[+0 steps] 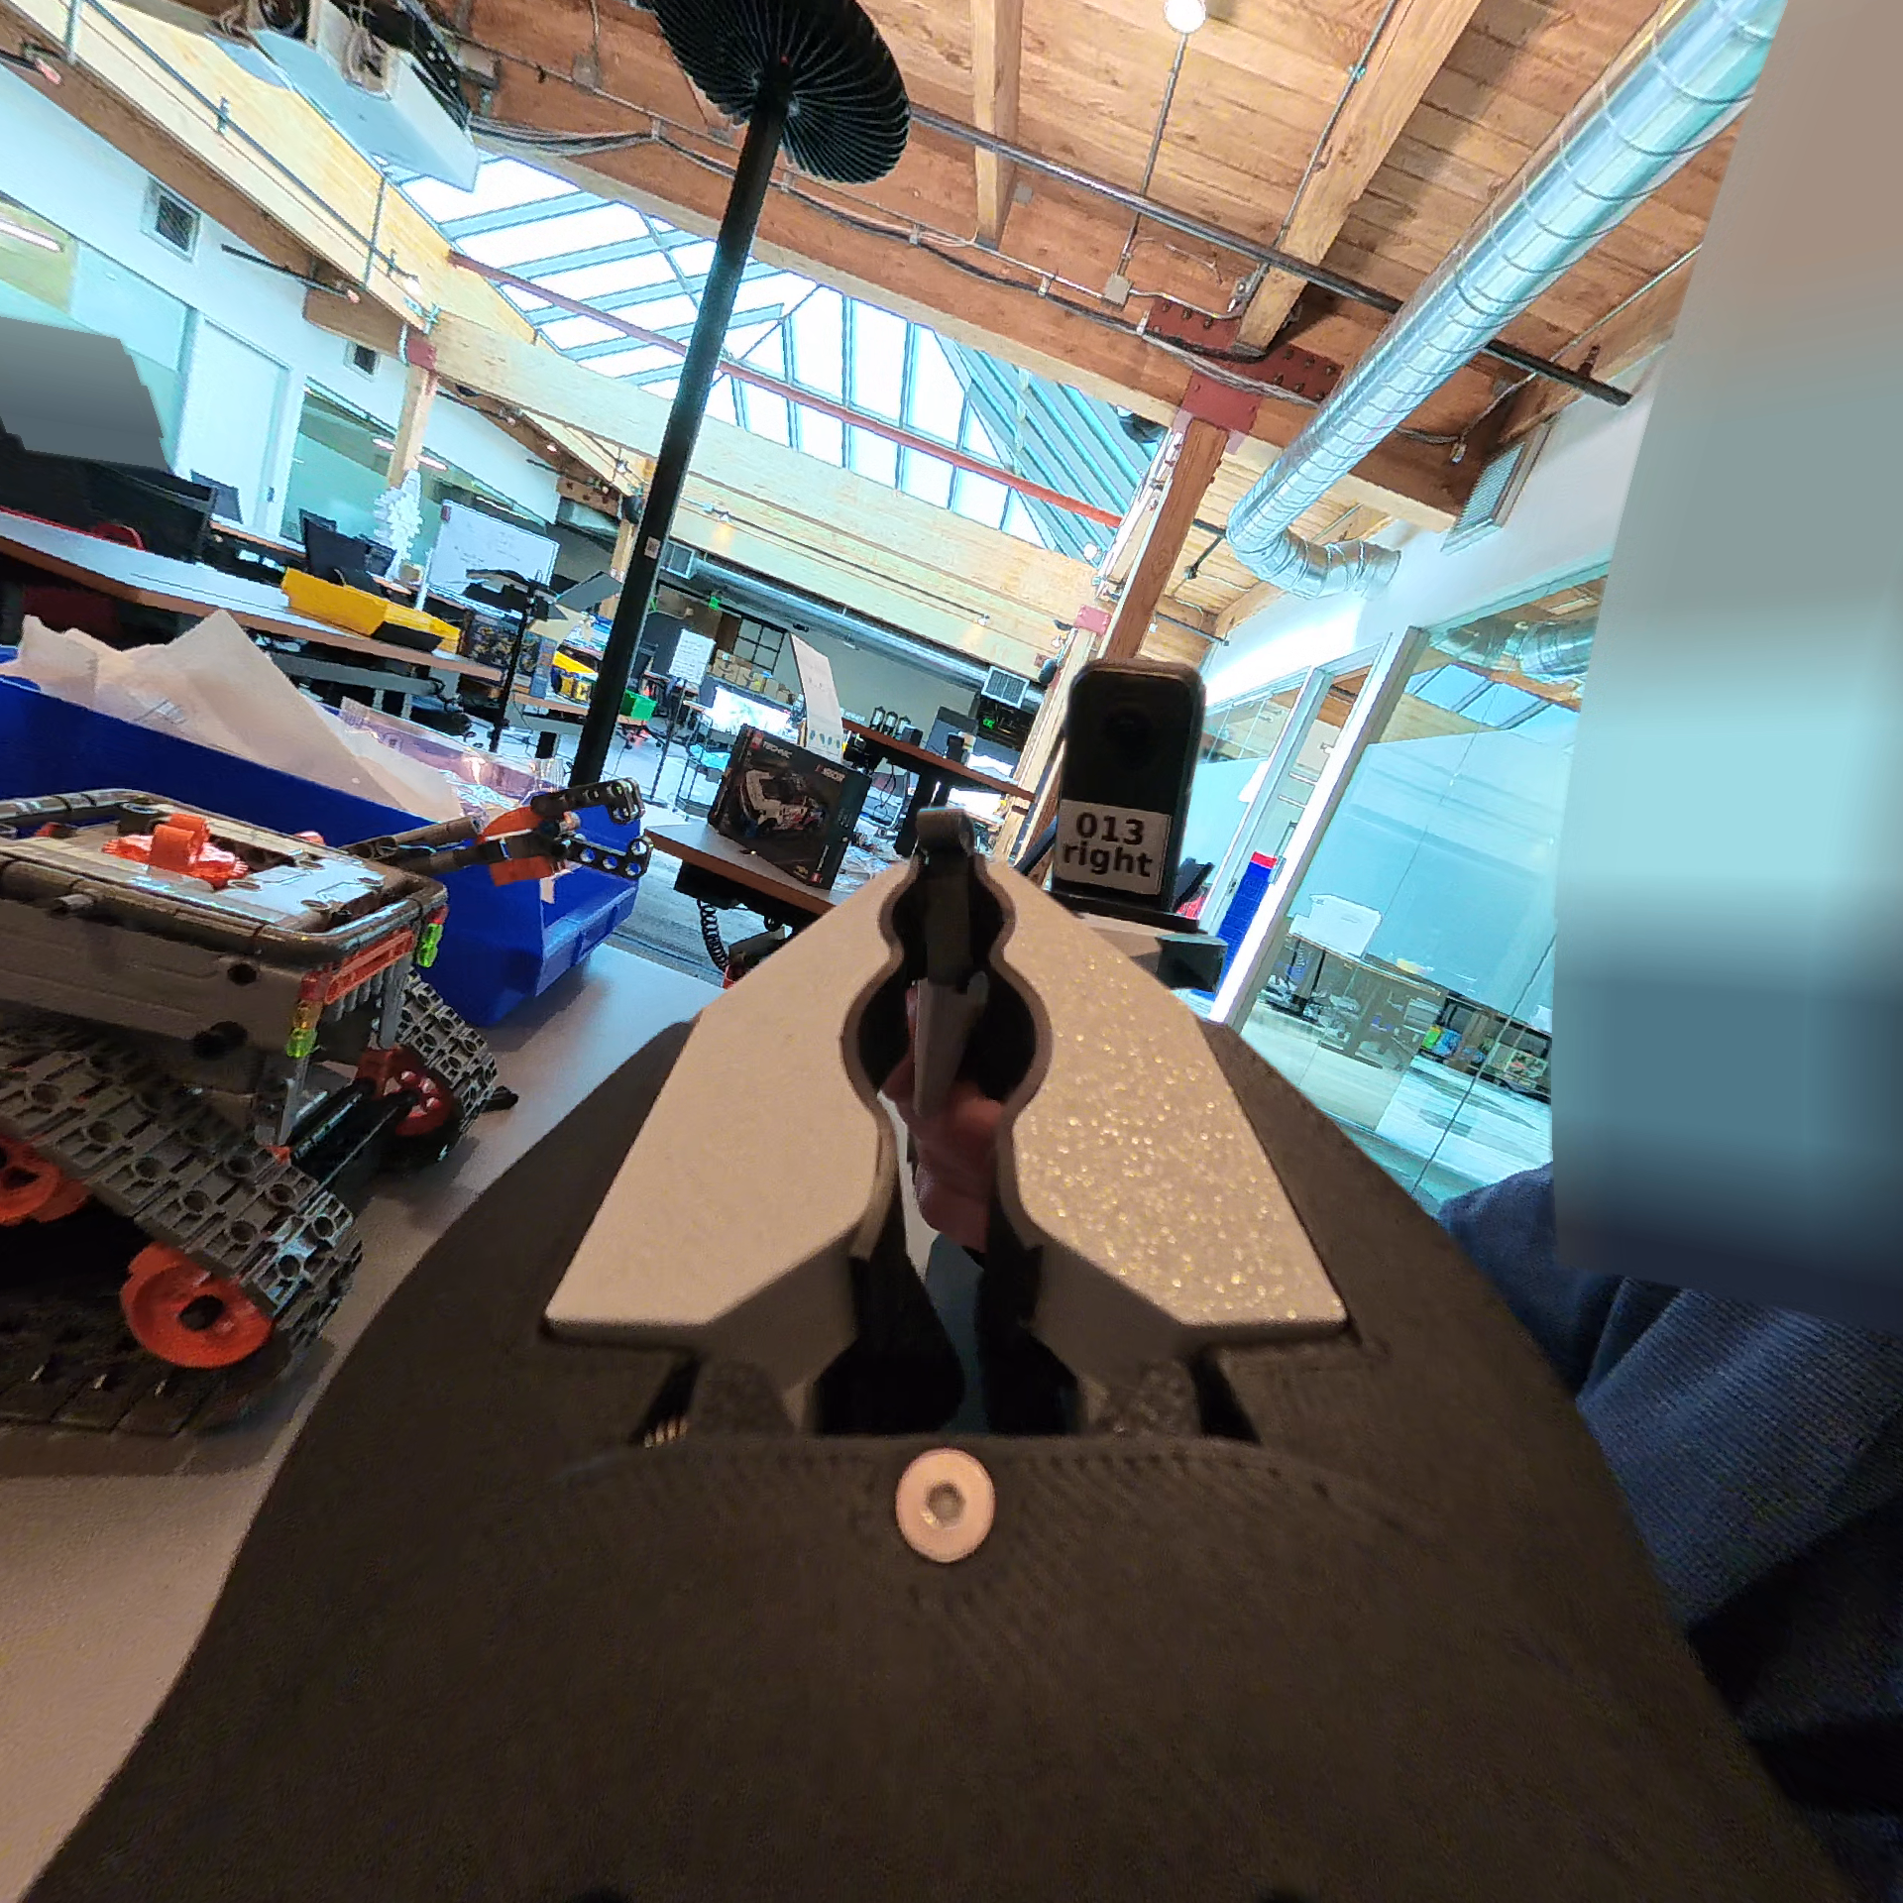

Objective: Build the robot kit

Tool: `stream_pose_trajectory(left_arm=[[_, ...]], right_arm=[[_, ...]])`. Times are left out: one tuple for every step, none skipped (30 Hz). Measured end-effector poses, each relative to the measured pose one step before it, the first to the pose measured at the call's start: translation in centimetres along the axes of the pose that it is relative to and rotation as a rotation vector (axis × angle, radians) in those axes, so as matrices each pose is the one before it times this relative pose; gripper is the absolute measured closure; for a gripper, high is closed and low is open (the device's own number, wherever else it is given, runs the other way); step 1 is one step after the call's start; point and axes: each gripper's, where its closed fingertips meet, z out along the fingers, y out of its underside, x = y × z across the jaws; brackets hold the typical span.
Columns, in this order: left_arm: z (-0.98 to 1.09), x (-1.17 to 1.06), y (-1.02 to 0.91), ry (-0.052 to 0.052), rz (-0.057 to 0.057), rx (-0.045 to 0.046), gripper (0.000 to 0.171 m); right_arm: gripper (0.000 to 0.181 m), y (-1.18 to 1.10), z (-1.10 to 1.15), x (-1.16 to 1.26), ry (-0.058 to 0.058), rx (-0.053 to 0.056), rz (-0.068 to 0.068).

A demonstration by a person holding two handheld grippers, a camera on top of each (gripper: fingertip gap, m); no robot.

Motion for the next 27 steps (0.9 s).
stream_pose_trajectory(left_arm=[[0.016, 0.012, 0.099, 0.0047, 0.0004, -0.00747, 0.166], [-0.051, -0.025, 0.139, -0.0015, 0.0048, -0.01635, 0.165], [-0.188, -0.235, 0.179, -0.0193, 0.0316, -0.02561, 0.164], [-0.336, -0.329, 0.154, -0.0291, 0.0573, -0.02979, 0.161], [-0.404, -0.302, 0.010, -0.0283, 0.0637, -0.02645, 0.161], [-0.311, -0.212, 0.066, -0.0200, 0.0596, -0.03635, 0.156], [-0.193, -0.232, 0.240, -0.0152, 0.0483, -0.05188, 0.150], [-0.157, -0.065, 0.300, -0.0025, 0.0511, -0.05388, 0.146], [-0.140, 0.014, 0.162, -0.0013, 0.0566, -0.04331, 0.145], [-0.058, 0.128, 0.276, 0.0060, 0.0554, -0.04897, 0.143], [0.060, 0.281, 0.645, 0.0144, 0.0549, -0.06840, 0.144], [0.187, 0.367, 0.745, 0.0175, 0.0524, -0.06827, 0.146], [0.251, 0.311, 0.455, 0.0118, 0.0446, -0.04478, 0.146], [0.331, 0.325, 0.591, 0.0158, 0.0349, -0.05109, 0.148], [0.335, 0.084, 0.703, 0.0051, 0.0303, -0.05678, 0.153], [0.240, 0.027, 0.312, -0.0012, 0.0332, -0.02383, 0.156], [0.192, 0.301, 0.175, 0.0182, 0.0143, -0.00691, 0.162], [0.161, 0.070, 0.177, 0.0091, -0.0002, -0.00185, 0.162], [0.115, 0.075, 0.260, 0.0123, -0.0021, -0.00239, 0.163], [0.135, 0.002, 0.206, 0.0085, -0.0142, 0.00716, 0.163], [0.139, 0.021, 0.363, 0.0115, -0.0184, 0.00166, 0.164], [0.158, 0.068, 0.483, 0.0119, -0.0110, -0.00258, 0.166], [0.193, -0.081, 0.664, 0.0014, -0.0060, -0.01312, 0.166], [0.249, -0.056, 0.607, 0.0039, -0.0120, -0.01024, 0.166], [0.300, 0.257, 0.615, 0.0231, -0.0144, -0.01329, 0.166], [0.336, 0.029, 0.651, 0.0036, -0.0007, -0.01699, 0.166], [0.340, -0.038, 0.697, -0.0057, 0.0117, -0.02266, 0.166]], right_arm=[[0.174, 0.106, -0.111, 0.113, 0.0032, -0.0047, -0.0045], [0.176, 0.215, -0.131, 0.186, 0.0119, -0.0155, -0.0187], [0.176, 0.338, -0.184, 0.198, 0.0121, -0.0296, -0.0301], [0.176, 0.335, -0.218, 0.218, 0.0129, -0.0332, -0.0365], [0.176, 0.397, -0.203, 0.248, 0.0177, -0.0382, -0.0429], [0.176, 0.594, -0.101, 0.162, 0.0161, -0.0525, -0.0530], [0.176, 0.667, -0.007, -0.011, 0.0066, -0.0567, -0.0540], [0.176, 0.541, 0.044, -0.127, 0.0001, -0.0475, -0.0465], [0.176, 0.461, 0.080, -0.100, 0.0011, -0.0430, -0.0436], [0.176, 0.486, 0.120, -0.095, 0.0010, -0.0457, -0.0429], [0.176, 0.264, 0.097, -0.091, -0.0013, -0.0318, -0.0346], [0.176, 0.150, 0.118, -0.249, -0.0151, -0.0228, -0.0243], [0.176, 0.243, 0.168, -0.263, -0.0185, -0.0270, -0.0191], [0.176, 0.290, 0.192, -0.044, -0.0055, -0.0280, -0.0208], [0.176, 0.315, 0.178, 0.006, -0.0028, -0.0261, -0.0243], [0.176, 0.300, 0.139, -0.024, -0.0064, -0.0232, -0.0194], [0.176, 0.237, 0.073, 0.046, -0.0055, -0.0169, -0.0096], [0.176, 0.259, 0.064, -0.045, -0.0127, -0.0147, -0.0042], [0.176, 0.258, 0.117, -0.029, -0.0114, -0.0089, -0.0025], [0.175, 0.239, 0.146, 0.025, -0.0102, -0.0025, 0.0028], [0.175, 0.348, 0.159, 0.076, -0.0134, -0.0023, 0.0114], [0.172, 0.572, 0.143, 0.158, -0.0147, -0.0125, 0.0165], [0.157, 0.780, 0.113, 0.372, -0.0030, -0.0220, 0.0110], [0.151, 0.849, 0.106, 0.468, 0.0076, -0.0217, -0.0027], [0.146, 0.977, 0.213, 0.241, -0.0049, -0.0271, -0.0065], [0.138, 0.991, 0.338, 0.097, -0.0145, -0.0309, 0.0018], [0.134, 0.895, 0.413, 0.078, -0.0133, -0.0281, -0.0008]])
